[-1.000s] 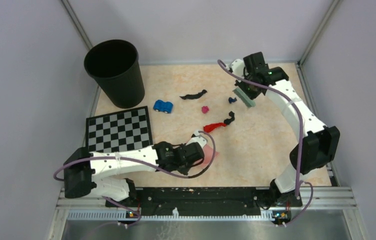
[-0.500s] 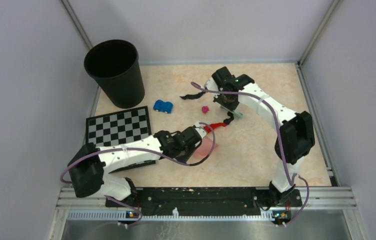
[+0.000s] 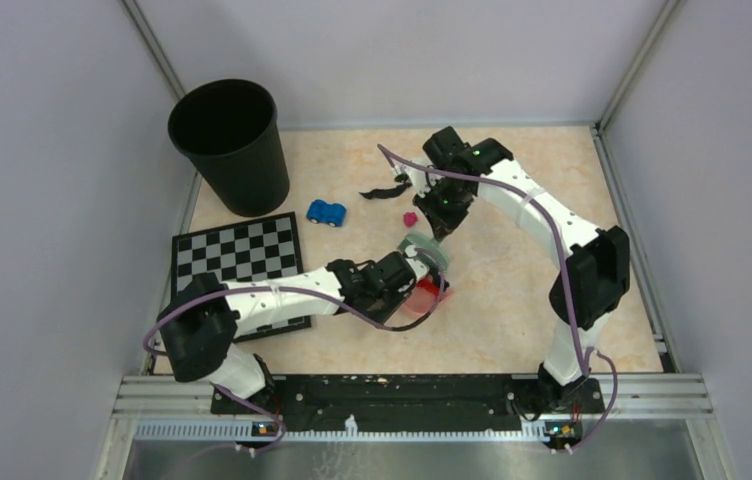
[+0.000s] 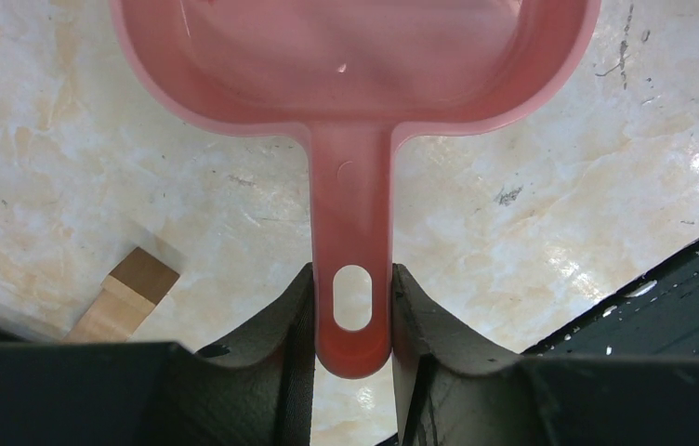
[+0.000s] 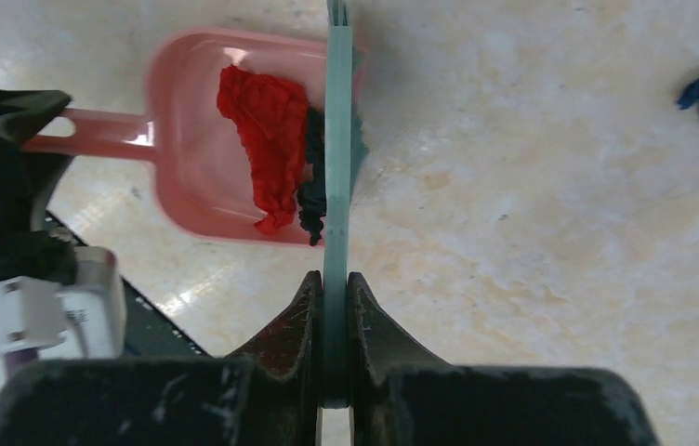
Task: Sweep away the paper scraps from the table
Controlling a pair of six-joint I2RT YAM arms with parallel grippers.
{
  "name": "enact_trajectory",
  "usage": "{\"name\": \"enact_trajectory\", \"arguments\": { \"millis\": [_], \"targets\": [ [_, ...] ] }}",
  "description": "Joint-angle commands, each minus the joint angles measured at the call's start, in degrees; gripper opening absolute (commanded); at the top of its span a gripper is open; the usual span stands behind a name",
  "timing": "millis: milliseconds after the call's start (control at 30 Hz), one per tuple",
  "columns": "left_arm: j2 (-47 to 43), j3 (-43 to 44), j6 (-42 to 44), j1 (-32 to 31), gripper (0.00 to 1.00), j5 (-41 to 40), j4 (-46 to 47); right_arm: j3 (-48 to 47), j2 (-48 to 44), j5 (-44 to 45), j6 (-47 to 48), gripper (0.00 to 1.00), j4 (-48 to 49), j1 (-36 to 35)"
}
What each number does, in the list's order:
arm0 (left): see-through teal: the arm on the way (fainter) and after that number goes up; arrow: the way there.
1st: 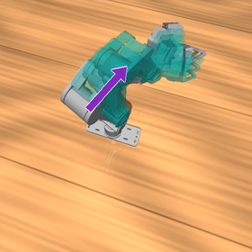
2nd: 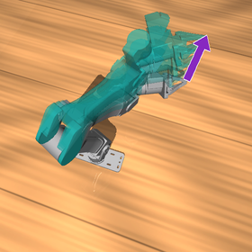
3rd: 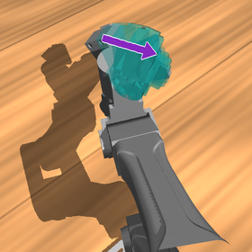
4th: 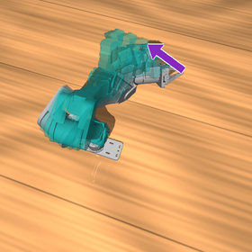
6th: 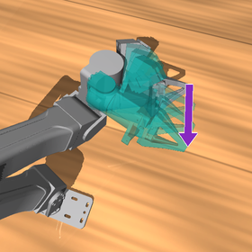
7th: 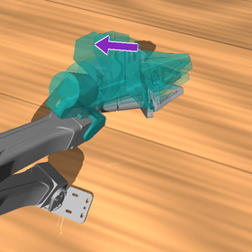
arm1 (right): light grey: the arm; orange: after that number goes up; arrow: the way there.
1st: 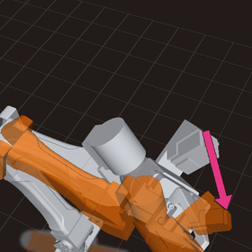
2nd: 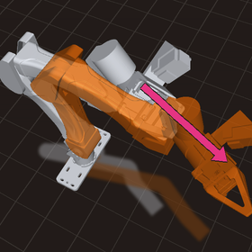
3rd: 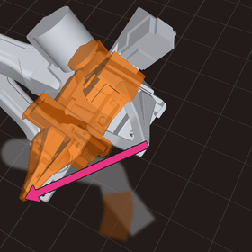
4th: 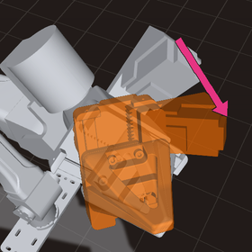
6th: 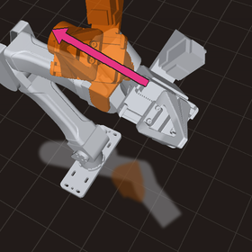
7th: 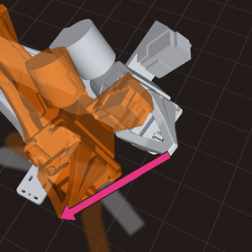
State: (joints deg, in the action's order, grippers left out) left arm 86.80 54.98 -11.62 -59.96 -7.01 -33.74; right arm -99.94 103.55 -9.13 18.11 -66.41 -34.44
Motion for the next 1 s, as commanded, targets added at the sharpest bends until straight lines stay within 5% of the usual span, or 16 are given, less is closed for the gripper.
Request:
{"name": "enact_trajectory", "arguments": {
  "millis": [0,200,400,600,800,967],
  "targets": [
    [0.4,1.7,0.2,0.2,0.0,0.6,2.4,-2.5,-3.3,-11.1,-3.8,0.0,-4.8,1.1],
    [-1.9,-0.4,-1.3,0.2,0.0,0.6,4.7,-8.3,-1.3,-22.8,-6.9,0.0,-5.3,9.3],
    [-5.0,-2.2,-1.9,0.2,0.0,-1.7,5.5,-12.9,-0.9,4.1,1.0,0.0,0.7,10.4],
    [-5.5,-2.0,-6.1,2.9,0.0,-5.0,1.7,-7.0,-0.3,27.2,11.6,0.0,16.8,10.4],
    [-5.1,-1.0,-5.6,8.3,0.0,-3.4,-0.2,-5.6,6.0,35.2,15.9,0.0,24.3,8.9],
    [-2.1,2.3,-2.8,11.8,0.0,-2.1,-1.8,-7.7,12.8,32.8,13.6,0.0,22.4,5.0]
  ]
}}
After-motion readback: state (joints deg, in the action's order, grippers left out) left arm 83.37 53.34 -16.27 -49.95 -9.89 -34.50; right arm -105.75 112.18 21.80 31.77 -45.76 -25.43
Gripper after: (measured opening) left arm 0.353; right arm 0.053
